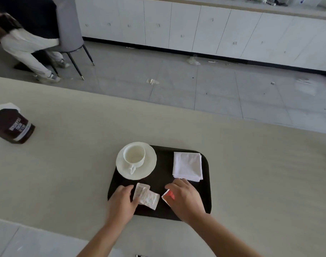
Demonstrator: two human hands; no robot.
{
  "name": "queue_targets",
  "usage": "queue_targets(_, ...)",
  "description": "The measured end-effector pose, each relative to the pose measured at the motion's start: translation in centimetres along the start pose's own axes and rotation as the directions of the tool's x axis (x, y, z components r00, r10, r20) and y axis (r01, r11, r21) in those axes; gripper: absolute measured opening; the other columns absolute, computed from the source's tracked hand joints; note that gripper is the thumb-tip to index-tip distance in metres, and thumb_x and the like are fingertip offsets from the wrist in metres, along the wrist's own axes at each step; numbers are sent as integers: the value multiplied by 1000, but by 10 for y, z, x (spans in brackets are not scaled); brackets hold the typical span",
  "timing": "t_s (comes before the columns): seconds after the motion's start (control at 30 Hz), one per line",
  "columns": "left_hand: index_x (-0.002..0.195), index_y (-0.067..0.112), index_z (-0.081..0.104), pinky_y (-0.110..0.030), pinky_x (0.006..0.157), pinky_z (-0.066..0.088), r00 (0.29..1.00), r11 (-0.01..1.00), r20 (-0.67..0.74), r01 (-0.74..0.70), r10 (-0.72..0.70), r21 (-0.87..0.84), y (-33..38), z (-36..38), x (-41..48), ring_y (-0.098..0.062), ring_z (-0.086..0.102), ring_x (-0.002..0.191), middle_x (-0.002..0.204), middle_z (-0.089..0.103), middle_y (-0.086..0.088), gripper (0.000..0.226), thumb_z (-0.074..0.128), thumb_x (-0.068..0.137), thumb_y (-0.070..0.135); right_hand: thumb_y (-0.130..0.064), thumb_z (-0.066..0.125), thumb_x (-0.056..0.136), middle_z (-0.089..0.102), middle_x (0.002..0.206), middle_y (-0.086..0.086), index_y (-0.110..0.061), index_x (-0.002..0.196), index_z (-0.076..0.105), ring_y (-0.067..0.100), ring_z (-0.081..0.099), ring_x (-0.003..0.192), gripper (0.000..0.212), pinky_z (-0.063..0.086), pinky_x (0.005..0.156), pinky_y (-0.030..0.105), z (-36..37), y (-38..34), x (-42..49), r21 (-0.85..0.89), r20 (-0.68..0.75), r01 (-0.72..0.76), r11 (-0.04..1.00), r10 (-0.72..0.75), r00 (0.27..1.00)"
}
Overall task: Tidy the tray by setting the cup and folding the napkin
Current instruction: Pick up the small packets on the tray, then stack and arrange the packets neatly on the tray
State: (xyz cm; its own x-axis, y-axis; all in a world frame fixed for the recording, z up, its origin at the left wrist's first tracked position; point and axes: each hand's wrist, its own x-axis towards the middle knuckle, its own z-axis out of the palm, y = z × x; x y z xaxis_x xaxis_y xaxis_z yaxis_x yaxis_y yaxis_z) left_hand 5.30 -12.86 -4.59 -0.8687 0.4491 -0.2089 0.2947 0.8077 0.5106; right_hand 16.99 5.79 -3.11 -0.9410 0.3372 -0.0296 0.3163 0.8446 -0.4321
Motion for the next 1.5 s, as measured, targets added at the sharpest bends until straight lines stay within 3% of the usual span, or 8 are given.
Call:
queue_targets(0.17, 101, 14, 69, -29, 60, 41, 1000, 999, -15, 2, -1, 55, 13, 6, -4, -22, 59, 73, 84, 56, -2, 23, 71, 80, 25, -62, 57, 83, 57, 110, -5, -28, 117, 61, 21, 48, 104, 47, 39, 94, 38, 25, -22, 6, -172, 131, 112, 979, -90, 987)
queue_targets(0.53, 104, 17, 69, -28, 69, 49, 998, 989, -24, 48, -52, -141, 34, 21, -3, -12, 59, 78, 83, 65, 3, 17, 60, 92, 24, -35, 58, 92, 58, 100, -6, -26, 95, 70, 20, 50, 98, 15, 44, 95, 38, 22, 5, -6, -145, 64, -22, 989, 32, 997)
queue_targets(0.67, 113, 14, 68, -27, 71, 46, 984, 959, -39, 159, -173, -235, 38, 24, -1, -17, 64, 90, 95, 72, 0, 23, 61, 91, 19, -54, 53, 87, 59, 99, -11, -29, 101, 68, 16, 49, 101, 32, 39, 96, 33, 19, 0, -7, -92, 43, -61, 994, 65, 997)
queue_targets(0.8, 99, 17, 70, -23, 63, 43, 978, 943, 18, 207, -210, -260, 43, 18, 5, -10, 64, 79, 82, 69, 9, 19, 68, 86, 30, -65, 51, 82, 58, 107, -5, -26, 111, 64, 20, 46, 106, 50, 33, 101, 38, 22, -14, 4, -175, 99, -70, 982, 88, 991)
queue_targets(1.1, 75, 26, 64, -34, 61, 55, 961, 910, 71, 276, -268, -310, 39, 6, 6, -10, 64, 62, 67, 67, 10, 9, 68, 75, 18, -38, 57, 93, 63, 103, -6, -28, 98, 67, 20, 52, 103, 15, 35, 101, 37, 20, -12, 8, -90, 103, -175, 981, 184, 978)
queue_targets(1.27, 74, 23, 62, -27, 50, 36, 972, 992, -225, 39, -66, -121, 44, -3, 1, -9, 53, 58, 66, 59, 8, 12, 68, 74, 12, -34, 56, 91, 63, 95, -11, -30, 94, 67, 15, 52, 95, 11, 39, 97, 35, 20, -8, 3, -46, 31, -167, 985, 168, 985)
queue_targets(1.37, 85, 21, 67, -28, 56, 46, 989, 994, -112, -101, 96, -32, 60, 6, -5, -14, 58, 65, 77, 61, 6, 4, 67, 81, 22, -46, 56, 91, 62, 103, -12, -33, 105, 65, 14, 51, 102, 21, 37, 100, 35, 21, -11, 1, -39, 48, -150, 988, 152, 987)
queue_targets(1.5, 87, 32, 70, -16, 59, 44, 1000, 976, -26, 10, -16, -217, 61, 15, -9, -5, 62, 73, 77, 65, 14, 9, 68, 83, 39, -59, 56, 85, 60, 109, -6, -31, 114, 59, 21, 51, 107, 40, 34, 104, 41, 24, -14, 3, -146, 108, -117, 982, 133, 985)
